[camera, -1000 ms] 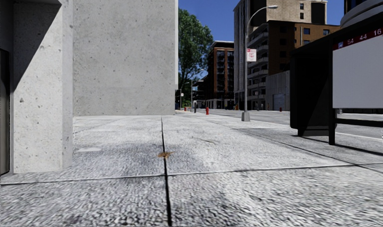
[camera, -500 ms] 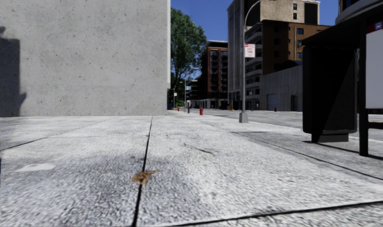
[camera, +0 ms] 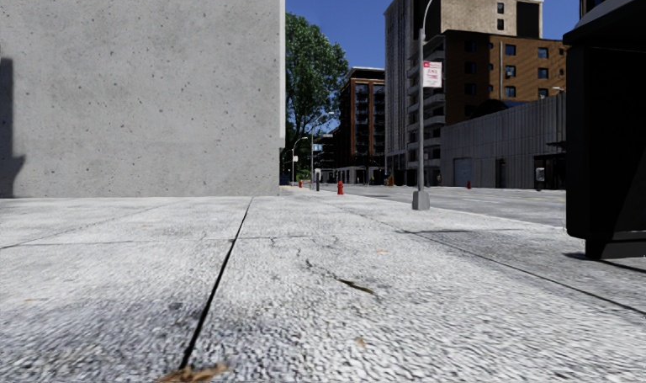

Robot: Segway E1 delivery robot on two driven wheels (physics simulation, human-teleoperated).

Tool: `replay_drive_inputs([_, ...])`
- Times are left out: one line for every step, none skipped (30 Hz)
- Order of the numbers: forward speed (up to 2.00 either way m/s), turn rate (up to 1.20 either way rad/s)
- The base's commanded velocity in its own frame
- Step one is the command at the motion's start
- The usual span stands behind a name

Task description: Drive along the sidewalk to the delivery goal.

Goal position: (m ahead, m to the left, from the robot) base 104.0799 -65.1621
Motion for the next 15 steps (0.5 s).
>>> replay_drive_inputs([1.98,0.00])
replay_drive_inputs([1.98,0.00])
replay_drive_inputs([1.98,0.00])
replay_drive_inputs([1.98,0.00])
replay_drive_inputs([1.98,0.00])
replay_drive_inputs([1.98,0.00])
replay_drive_inputs([1.98,0.00])
replay_drive_inputs([1.98,0.00])
replay_drive_inputs([1.98,0.00])
replay_drive_inputs([1.97,0.00])
replay_drive_inputs([1.97,0.00])
replay_drive_inputs([1.97,0.00])
replay_drive_inputs([1.97,0.00])
replay_drive_inputs([1.97,0.00])
replay_drive_inputs([1.97,0.00])
